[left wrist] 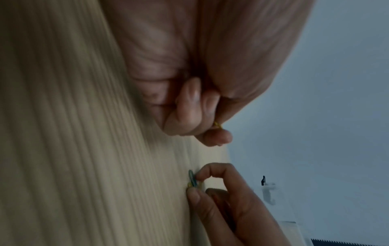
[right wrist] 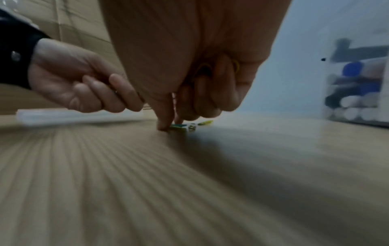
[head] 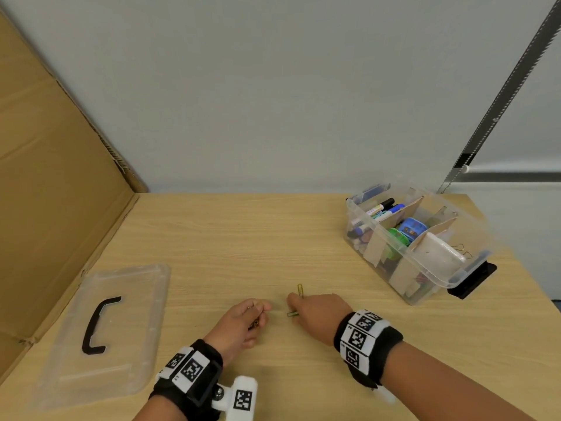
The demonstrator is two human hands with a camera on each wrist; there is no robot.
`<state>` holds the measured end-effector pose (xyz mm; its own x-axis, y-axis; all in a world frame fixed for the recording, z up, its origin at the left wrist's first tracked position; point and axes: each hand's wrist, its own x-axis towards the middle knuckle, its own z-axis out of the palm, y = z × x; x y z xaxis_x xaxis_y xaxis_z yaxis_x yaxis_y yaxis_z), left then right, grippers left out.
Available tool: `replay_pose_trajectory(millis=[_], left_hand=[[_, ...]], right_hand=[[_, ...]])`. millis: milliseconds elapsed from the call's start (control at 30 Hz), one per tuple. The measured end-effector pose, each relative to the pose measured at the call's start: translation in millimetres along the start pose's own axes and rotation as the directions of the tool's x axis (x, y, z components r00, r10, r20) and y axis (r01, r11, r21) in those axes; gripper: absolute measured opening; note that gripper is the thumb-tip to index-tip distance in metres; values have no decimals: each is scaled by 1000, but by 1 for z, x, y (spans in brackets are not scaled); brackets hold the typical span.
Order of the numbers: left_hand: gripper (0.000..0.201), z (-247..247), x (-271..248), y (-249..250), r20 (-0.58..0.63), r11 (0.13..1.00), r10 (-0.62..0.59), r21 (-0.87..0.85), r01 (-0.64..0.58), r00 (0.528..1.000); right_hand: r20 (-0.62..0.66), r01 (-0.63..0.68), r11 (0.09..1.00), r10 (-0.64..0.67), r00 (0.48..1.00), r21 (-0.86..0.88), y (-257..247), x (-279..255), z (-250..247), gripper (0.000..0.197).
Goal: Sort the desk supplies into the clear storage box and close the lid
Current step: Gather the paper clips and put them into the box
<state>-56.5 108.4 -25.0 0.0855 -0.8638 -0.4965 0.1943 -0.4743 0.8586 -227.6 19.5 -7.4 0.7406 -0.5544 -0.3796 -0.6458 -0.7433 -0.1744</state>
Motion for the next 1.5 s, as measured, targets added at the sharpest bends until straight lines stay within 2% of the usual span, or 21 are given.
replay_pose_trajectory(millis=[100,200,233,300,333,367,400,467,500,567,633,733,800,867,900,1000,1067,1133,1233,1300,1500], left_hand=[[26,-6,-2,2,-30,1000,-13,21,14,999],[28,-10,1,2,-53,977,28,213,-16,998],[29,-10,3,3,-54,948,68,313,-48,996],[30,-7,8,7,-29,833,176,537,-133,984],[29,-5,11,9,5,749,220,640,-172,976],[27,-2,14,10,46,659,242,725,-199,969],[27,3,17,12,83,574,244,791,-212,966],[28,17,22,16,144,440,229,866,-235,963],[27,26,25,19,180,385,213,888,-252,960],[35,43,29,26,254,254,154,924,-287,955],[46,53,35,30,304,129,98,940,-315,948],[39,53,40,31,310,89,109,943,-320,945],[30,49,39,29,293,113,136,944,-309,946],[24,43,38,23,271,128,167,947,-294,948],[23,40,37,21,259,127,183,950,-285,948],[22,33,31,18,229,104,207,961,-254,951],[22,31,28,17,215,111,192,965,-239,958],[22,29,27,16,175,205,153,957,-204,973],[16,26,27,12,149,318,83,933,-168,985],[13,26,27,11,149,315,43,936,-155,988],[12,28,27,10,165,202,1,966,-162,986]], right_hand=[[47,9,995,-4,999,-104,-7,9,3,25],[10,-27,995,28,1000,-97,-11,13,8,25],[-30,-37,999,36,999,-28,-8,11,10,22],[-139,-55,950,102,985,306,4,6,14,11],[-159,-49,842,159,974,537,13,1,14,11],[-145,-47,657,235,961,752,22,-5,13,17],[-91,-50,417,310,946,908,30,-11,12,23],[66,-48,-58,364,929,997,44,-25,12,28],[113,-37,-213,359,926,976,50,-30,14,29],[156,-26,-343,359,920,939,59,-38,20,30],[171,-52,-311,368,914,949,65,-43,26,28],[132,-102,-95,401,906,990,67,-44,29,23],[38,-142,211,431,902,967,67,-39,27,23],[-86,-181,579,404,911,795,66,-30,20,19],[-116,-200,716,366,924,669,64,-25,15,15],[-121,-180,954,213,969,240,52,-8,-2,18],[-62,-67,998,68,996,19,41,5,-11,30],[39,9,995,-6,999,-103,36,17,-18,43],[100,17,992,-4,995,-128,34,28,-26,25],[97,-60,998,62,993,-22,36,31,-23,17],[111,-217,972,207,972,94,32,27,-6,29]])
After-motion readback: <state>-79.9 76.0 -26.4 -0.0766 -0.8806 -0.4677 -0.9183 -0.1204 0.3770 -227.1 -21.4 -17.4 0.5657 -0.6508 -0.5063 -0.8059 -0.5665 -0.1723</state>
